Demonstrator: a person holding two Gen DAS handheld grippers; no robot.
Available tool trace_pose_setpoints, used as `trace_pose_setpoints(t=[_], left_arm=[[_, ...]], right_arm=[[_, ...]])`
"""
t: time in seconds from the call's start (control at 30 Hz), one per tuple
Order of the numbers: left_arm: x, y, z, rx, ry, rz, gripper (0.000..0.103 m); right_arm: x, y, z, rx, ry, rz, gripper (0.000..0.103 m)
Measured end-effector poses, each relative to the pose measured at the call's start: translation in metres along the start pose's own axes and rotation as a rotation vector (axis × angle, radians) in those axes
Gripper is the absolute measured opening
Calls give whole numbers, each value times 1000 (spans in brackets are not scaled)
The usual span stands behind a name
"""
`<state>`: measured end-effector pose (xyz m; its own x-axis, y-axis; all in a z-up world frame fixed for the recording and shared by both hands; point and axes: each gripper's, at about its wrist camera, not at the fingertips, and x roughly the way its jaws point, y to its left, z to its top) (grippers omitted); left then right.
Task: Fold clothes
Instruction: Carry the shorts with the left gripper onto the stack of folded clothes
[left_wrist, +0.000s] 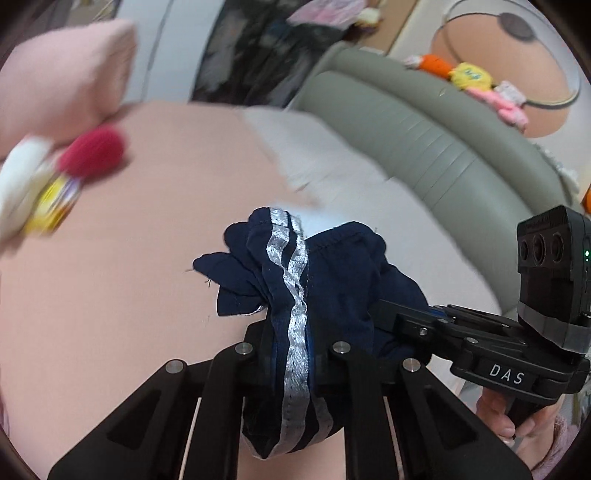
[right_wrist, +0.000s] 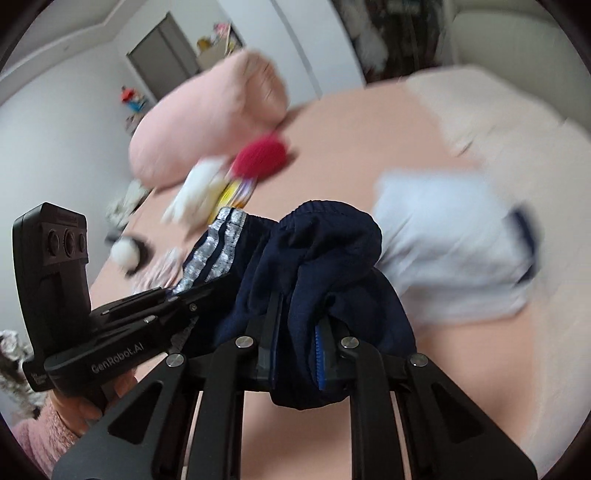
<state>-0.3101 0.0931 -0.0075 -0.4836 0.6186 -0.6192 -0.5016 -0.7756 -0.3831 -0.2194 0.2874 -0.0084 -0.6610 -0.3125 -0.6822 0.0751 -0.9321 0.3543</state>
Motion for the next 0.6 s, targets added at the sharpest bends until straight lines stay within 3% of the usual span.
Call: trace_pose_setpoints(t=[0.17, 0.27, 0.33, 0.43, 0.47, 0.5, 0.57, 0.6], left_arm=[[81, -30, 54, -10, -12, -55, 12], [132, -27, 57, -32, 29, -29, 12], [163, -16, 52, -55, 75, 3, 12], [189, 11, 36, -90, 151, 51, 21], [193, 18, 32, -99, 166, 52, 29], [189, 21, 31, -101, 157, 30, 31], [171, 20, 35, -78, 90, 21, 40], [163, 17, 38, -58, 40, 8, 40]], right_arm=[[-24, -81, 63, -9, -59, -107, 14], [6, -126, 77, 14, -24, -113, 15], [36, -153, 71, -1, 40, -151, 22], [73, -190, 54, -22, 157, -216, 34], [74, -200, 49, -14, 152, -210, 43], [66, -209, 46, 14, 125, -187, 45], [53, -218, 44, 66, 67, -160, 48], [46, -215, 46, 73, 26, -172, 48]])
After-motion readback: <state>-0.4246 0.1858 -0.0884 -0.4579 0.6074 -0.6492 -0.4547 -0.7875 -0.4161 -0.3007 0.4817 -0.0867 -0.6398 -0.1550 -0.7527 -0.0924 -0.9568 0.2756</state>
